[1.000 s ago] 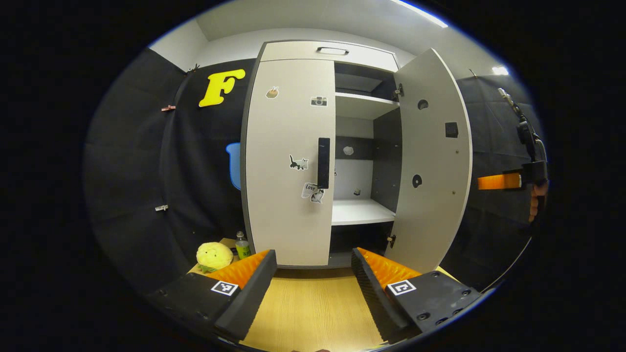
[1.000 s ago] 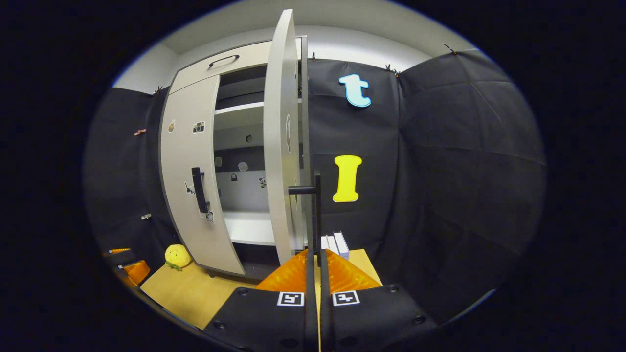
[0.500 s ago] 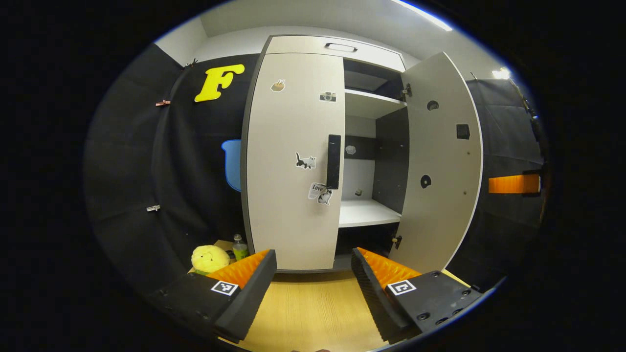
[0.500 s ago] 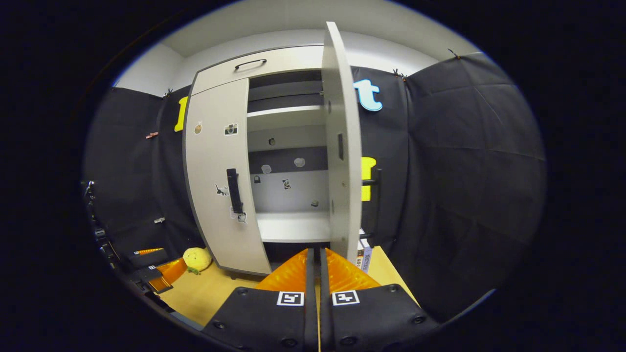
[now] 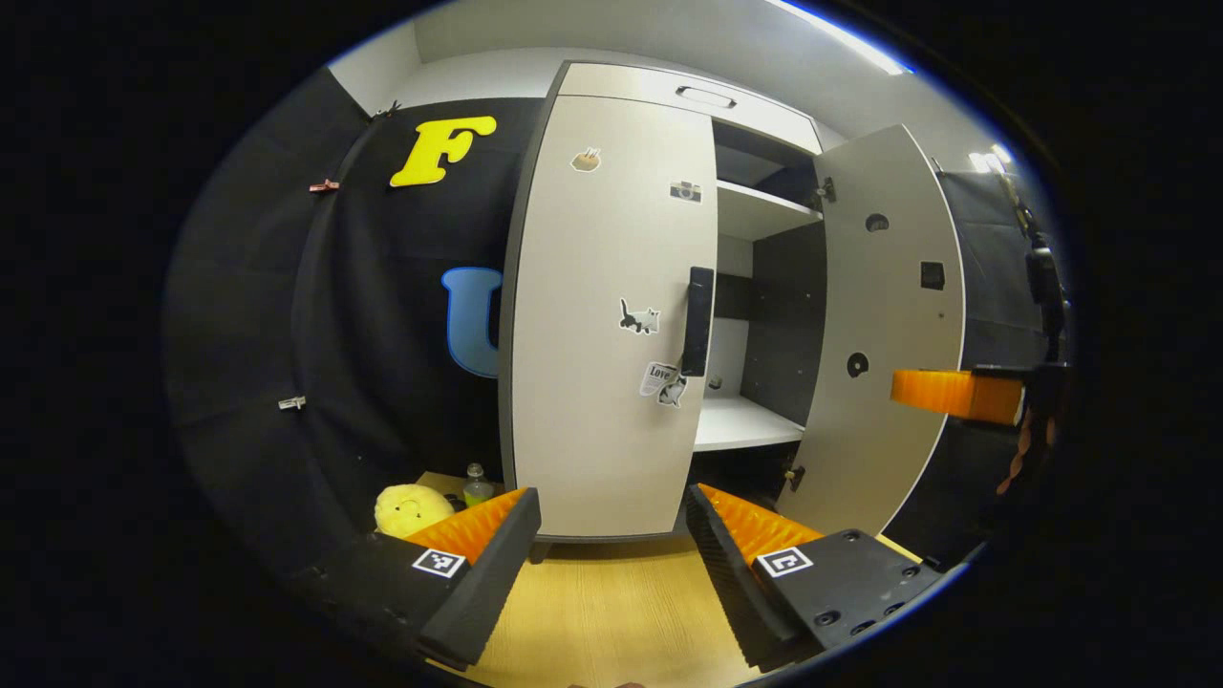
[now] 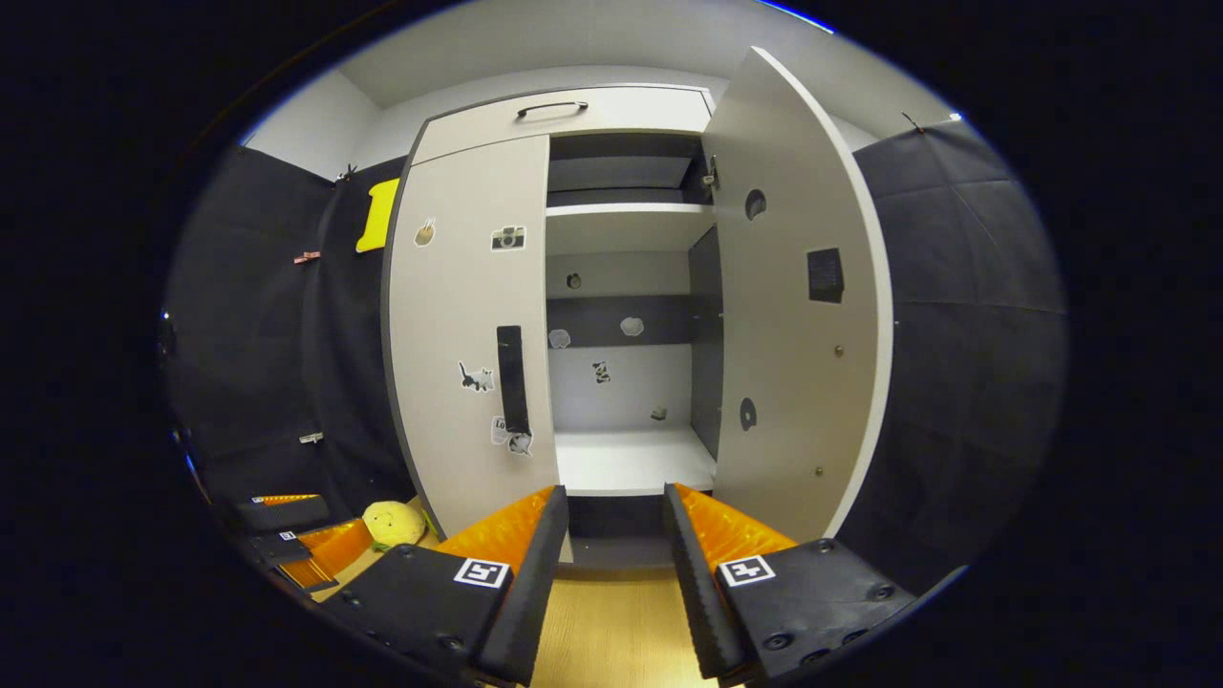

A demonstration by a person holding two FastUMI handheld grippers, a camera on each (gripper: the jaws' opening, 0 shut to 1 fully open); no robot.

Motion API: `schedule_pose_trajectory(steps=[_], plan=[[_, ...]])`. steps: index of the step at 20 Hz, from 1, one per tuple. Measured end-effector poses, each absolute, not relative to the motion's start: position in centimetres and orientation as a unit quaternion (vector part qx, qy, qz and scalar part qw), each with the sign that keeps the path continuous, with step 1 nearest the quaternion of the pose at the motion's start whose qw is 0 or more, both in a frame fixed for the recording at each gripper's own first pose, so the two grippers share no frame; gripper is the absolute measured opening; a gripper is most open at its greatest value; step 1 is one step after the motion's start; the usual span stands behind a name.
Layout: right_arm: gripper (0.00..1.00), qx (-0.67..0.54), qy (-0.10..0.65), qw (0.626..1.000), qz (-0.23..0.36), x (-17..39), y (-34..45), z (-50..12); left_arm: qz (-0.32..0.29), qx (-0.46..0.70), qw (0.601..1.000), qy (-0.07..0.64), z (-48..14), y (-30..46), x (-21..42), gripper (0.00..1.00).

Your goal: Open the right door of the double-door shoe cabinet with the right hand, and open the left door with the left hand.

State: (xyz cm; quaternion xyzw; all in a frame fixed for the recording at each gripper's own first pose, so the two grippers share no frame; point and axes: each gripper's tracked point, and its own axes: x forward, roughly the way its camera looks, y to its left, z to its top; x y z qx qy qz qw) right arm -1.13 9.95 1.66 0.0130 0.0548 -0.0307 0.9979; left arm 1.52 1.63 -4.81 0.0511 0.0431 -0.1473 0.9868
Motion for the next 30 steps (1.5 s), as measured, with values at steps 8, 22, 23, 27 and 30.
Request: schedule_pose_trajectory(steps=[8, 22, 23, 27, 30], plan=[[0.99, 0.007, 0.069, 0.997, -0.032, 0.5, 8.6, -2.4, -0.143, 0.048, 0.988, 0.020, -1.2, -1.6, 5.6, 0.95], [0.99, 0.031, 0.095, 0.994, 0.053, -0.3, 7.1, -6.9, -0.121, 0.079, 0.989, -0.009, 5.0, -12.8, 18.2, 0.94], [0.99, 0.033, 0.096, 0.993, 0.059, -0.4, 7.2, -7.0, -0.122, 0.080, 0.989, -0.008, 5.1, -13.4, 18.7, 0.93], [1.00, 0.038, 0.095, 0.992, 0.069, -0.5, 7.0, -7.0, -0.116, 0.068, 0.991, 0.001, 5.1, -14.9, 20.7, 0.86], [0.99, 0.038, 0.088, 0.993, 0.067, -0.4, 6.4, -6.6, -0.116, 0.057, 0.992, 0.007, 4.8, -15.6, 21.4, 0.74]])
